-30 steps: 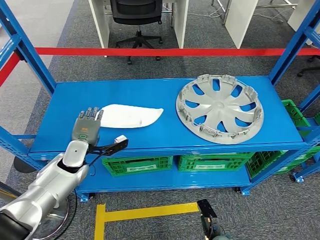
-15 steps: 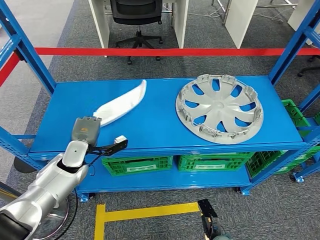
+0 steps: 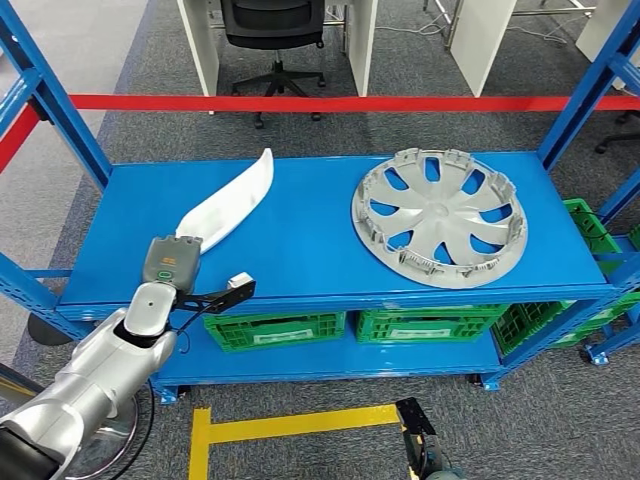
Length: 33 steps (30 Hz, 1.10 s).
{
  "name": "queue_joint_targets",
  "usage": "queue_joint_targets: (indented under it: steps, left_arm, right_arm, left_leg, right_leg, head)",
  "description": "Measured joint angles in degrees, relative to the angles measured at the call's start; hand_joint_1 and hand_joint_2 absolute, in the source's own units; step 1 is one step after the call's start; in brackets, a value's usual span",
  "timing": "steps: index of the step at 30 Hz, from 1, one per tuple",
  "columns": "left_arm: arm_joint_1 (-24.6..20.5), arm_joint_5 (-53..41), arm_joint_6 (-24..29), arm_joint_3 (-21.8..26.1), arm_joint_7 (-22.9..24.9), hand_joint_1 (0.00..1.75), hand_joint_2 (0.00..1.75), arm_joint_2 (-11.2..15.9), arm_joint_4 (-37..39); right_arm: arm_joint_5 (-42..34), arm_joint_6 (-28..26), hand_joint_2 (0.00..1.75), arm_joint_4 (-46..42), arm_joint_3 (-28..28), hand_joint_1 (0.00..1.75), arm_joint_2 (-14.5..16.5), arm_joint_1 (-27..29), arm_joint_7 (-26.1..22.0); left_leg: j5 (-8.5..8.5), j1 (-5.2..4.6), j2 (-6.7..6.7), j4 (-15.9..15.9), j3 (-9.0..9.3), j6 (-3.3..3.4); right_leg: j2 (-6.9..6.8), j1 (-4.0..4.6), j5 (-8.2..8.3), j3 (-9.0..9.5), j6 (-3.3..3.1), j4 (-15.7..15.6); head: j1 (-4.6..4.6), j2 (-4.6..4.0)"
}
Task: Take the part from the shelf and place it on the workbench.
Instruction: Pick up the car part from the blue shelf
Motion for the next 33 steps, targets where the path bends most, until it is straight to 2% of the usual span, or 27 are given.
queue_joint_targets:
  steps: [10, 12, 13, 14, 15, 17, 18, 19, 20, 23, 26, 29, 33]
  left_arm:
    - [0.68, -0.6, 4.89, 1.72, -1.56, 1.75, 1.75, -0.02, 0.0]
    - [1.15, 0.81, 6.86, 2.59, -3.66, 1.75, 1.75, -0.41, -0.19]
    - [1.87, 4.04, 9.53, 4.09, -7.0, 1.75, 1.75, -1.11, -0.94]
    - [2.87, 9.18, 13.34, 6.38, -12.79, 1.75, 1.75, -2.1, -2.19]
    - [3.93, 14.92, 17.38, 9.82, -20.83, 1.75, 1.75, -3.2, -3.71]
    - [5.13, 23.39, 23.35, 18.86, -39.92, 1.75, 1.75, -5.22, -6.42]
    - [5.26, 24.8, 24.38, 23.59, -47.86, 1.75, 1.75, -5.89, -7.2]
    - [5.38, 25.4, 24.77, 28.03, -53.8, 1.75, 1.75, -6.52, -7.97]
    - [5.59, 26.03, 24.86, 31.8, -57.06, 1.75, 1.75, -7.0, -8.66]
    - [6.2, 30.81, 24.61, 39.85, -58.55, 1.75, 1.75, -8.91, -9.9]
    - [6.22, 37.23, 22.44, 44.7, -61.15, 1.75, 1.75, -10.55, -10.64]
    - [7.7, 47.06, 16.07, 45.96, -62.0, 1.75, 1.75, -11.93, -15.04]
    - [14.41, 63.19, 4.77, 43.25, -59.44, 1.75, 1.75, -12.44, -31.76]
  right_arm:
    - [0.79, 0.24, 0.0, 0.02, 0.0, 0.0, 0.0, 0.13, -0.01]
    - [0.97, 0.11, 0.0, 0.02, -0.01, 0.0, 0.0, 0.22, -0.04]
    - [0.95, -0.13, 0.0, 0.02, -0.06, 0.0, 0.0, 0.37, -0.27]
    - [0.91, -0.43, 0.0, 0.03, -0.16, 0.0, -0.01, 0.55, -0.6]
    - [0.86, -0.73, 0.0, 0.05, -0.3, 0.0, -0.01, 0.73, -0.97]
    - [0.79, -1.02, 0.0, 0.11, -0.61, 0.0, -0.01, 0.94, -1.44]
    - [0.78, -1.05, 0.0, 0.14, -0.74, 0.0, -0.01, 1.02, -1.56]
    - [0.78, -1.07, 0.0, 0.16, -0.87, 0.0, -0.02, 1.15, -1.62]
    - [0.78, -1.1, 0.0, 0.19, -1.0, 0.0, -0.03, 1.33, -1.64]
    - [0.78, -1.22, 0.0, 0.31, -1.32, 0.0, -0.07, 1.68, -1.65]
    - [0.82, -1.33, 0.0, 0.33, -1.51, 0.0, -0.09, 1.7, -1.65]
    - [0.96, -1.4, 0.0, 0.35, -1.76, 0.0, -0.13, 1.78, -1.82]
    - [1.47, -2.22, 0.0, 0.36, -2.11, 0.0, -0.13, 2.26, -5.06]
  left_leg:
    - [0.0, 0.0, 0.0, 0.0, -0.01, 0.0]
    - [0.0, -0.01, 0.0, 0.01, -0.01, 0.0]
    - [0.0, -0.03, 0.0, 0.02, -0.03, 0.0]
    - [0.0, -0.05, -0.01, 0.03, -0.07, 0.01]
    - [0.01, -0.06, -0.01, 0.03, -0.14, 0.01]
    - [0.0, -0.07, 0.18, 0.02, -0.22, 0.02]
    - [-0.02, -0.09, 0.35, 0.01, -0.21, 0.03]
    - [-0.04, -0.12, 0.52, 0.01, -0.18, 0.04]
    - [-0.05, -0.13, 0.63, 0.01, -0.16, 0.05]
    - [0.0, -0.09, 0.52, 0.02, -0.25, 0.06]
    - [0.06, -0.05, 0.42, 0.01, -0.32, 0.07]
    - [0.09, -0.06, 0.42, 0.01, -0.32, 0.05]
    - [0.05, -0.07, 0.45, 0.01, -0.36, 0.06]
  right_leg:
    - [0.0, 0.0, 0.0, -0.02, 0.0, 0.0]
    - [0.01, -0.01, 0.0, -0.07, 0.0, -0.01]
    - [-0.01, -0.03, 0.0, -0.1, 0.0, -0.01]
    - [-0.04, -0.04, 0.0, -0.13, 0.0, -0.02]
    - [-0.04, -0.05, 0.0, -0.16, 0.01, -0.01]
    - [0.2, -0.06, 0.04, -0.24, 0.01, 0.0]
    - [0.43, -0.08, 0.07, -0.29, 0.01, 0.01]
    - [0.61, -0.1, 0.09, -0.32, 0.02, 0.01]
    - [0.71, -0.1, 0.11, -0.36, 0.02, 0.0]
    - [0.42, -0.07, 0.11, -0.43, 0.02, 0.0]
    - [0.28, -0.04, 0.12, -0.44, 0.01, 0.01]
    - [0.39, -0.04, 0.15, -0.42, 0.01, 0.05]
    - [0.47, -0.05, 0.14, -0.46, 0.01, 0.06]
  head:
    - [0.0, 0.0]
    - [-0.01, 0.0]
    - [-0.02, 0.0]
    - [-0.01, 0.0]
    - [0.02, 0.0]
    - [0.06, 0.0]
    - [0.04, 0.0]
    - [0.0, 0.0]
    - [-0.02, 0.0]
    - [0.02, 0.0]
    - [0.0, 0.0]
    - [0.02, 0.0]
    - [0.01, 0.0]
